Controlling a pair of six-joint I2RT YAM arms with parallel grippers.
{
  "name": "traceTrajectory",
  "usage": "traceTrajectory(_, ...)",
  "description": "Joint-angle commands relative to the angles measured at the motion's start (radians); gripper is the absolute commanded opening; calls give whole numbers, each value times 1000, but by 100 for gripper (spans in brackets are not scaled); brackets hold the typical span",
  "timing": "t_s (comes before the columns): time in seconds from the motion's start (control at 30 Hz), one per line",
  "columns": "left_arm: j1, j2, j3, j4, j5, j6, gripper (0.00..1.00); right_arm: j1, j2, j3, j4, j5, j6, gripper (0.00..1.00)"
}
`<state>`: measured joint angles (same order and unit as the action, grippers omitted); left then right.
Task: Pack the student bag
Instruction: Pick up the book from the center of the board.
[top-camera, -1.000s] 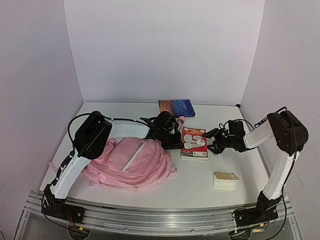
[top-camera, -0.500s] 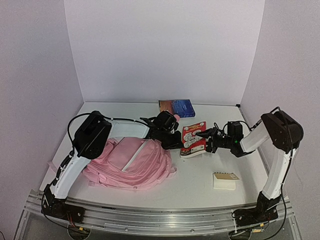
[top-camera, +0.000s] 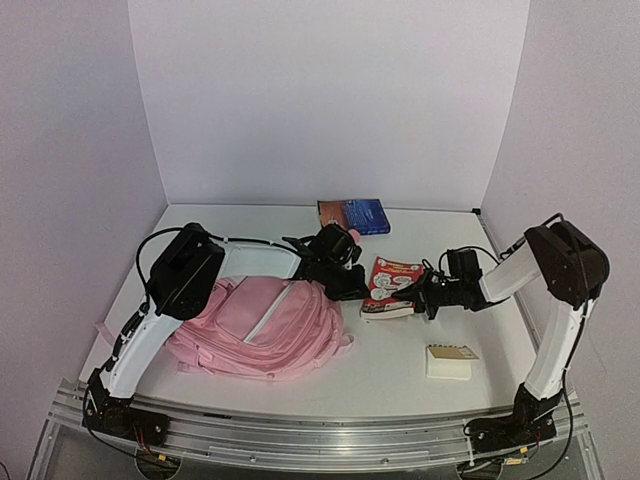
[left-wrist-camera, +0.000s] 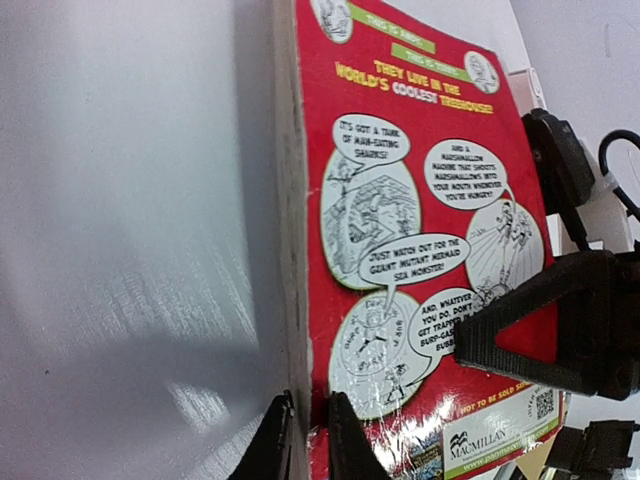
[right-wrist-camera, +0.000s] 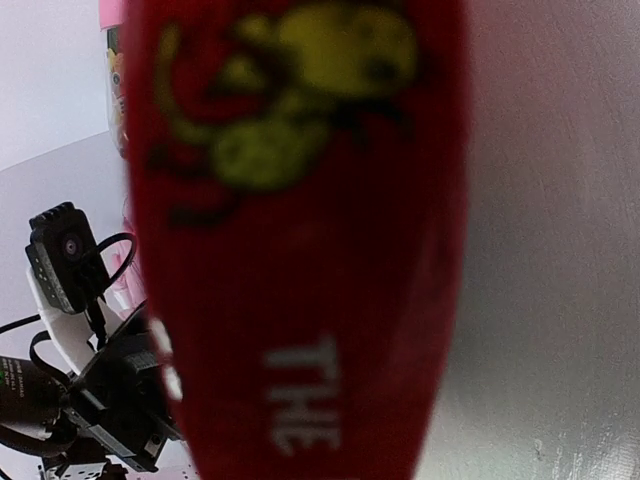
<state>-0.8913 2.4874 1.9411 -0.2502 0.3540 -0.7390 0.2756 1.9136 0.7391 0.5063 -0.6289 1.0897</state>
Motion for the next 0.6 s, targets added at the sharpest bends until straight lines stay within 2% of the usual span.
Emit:
traceTrajectory(0.0, -24, -6, 4, -91, 14, 64, 25, 8, -62, 32, -50, 38, -66, 0)
traceTrajectory(0.23, -43, -159, 135, -232, -48, 203, 91, 8, -222, 12, -147, 62, -128, 0)
traceTrajectory(0.27, -52, -191, 150, -266, -77, 222, 97, 8, -253, 6, -163, 66, -139, 0)
traceTrajectory(0.37, -86, -296, 160, -374, -181, 269, 100, 8, -352, -4, -268, 88, -190, 0)
traceTrajectory(0.57, -136, -504, -12, -564, -336, 299, 100, 7, -550, -35, -431, 124, -279, 0)
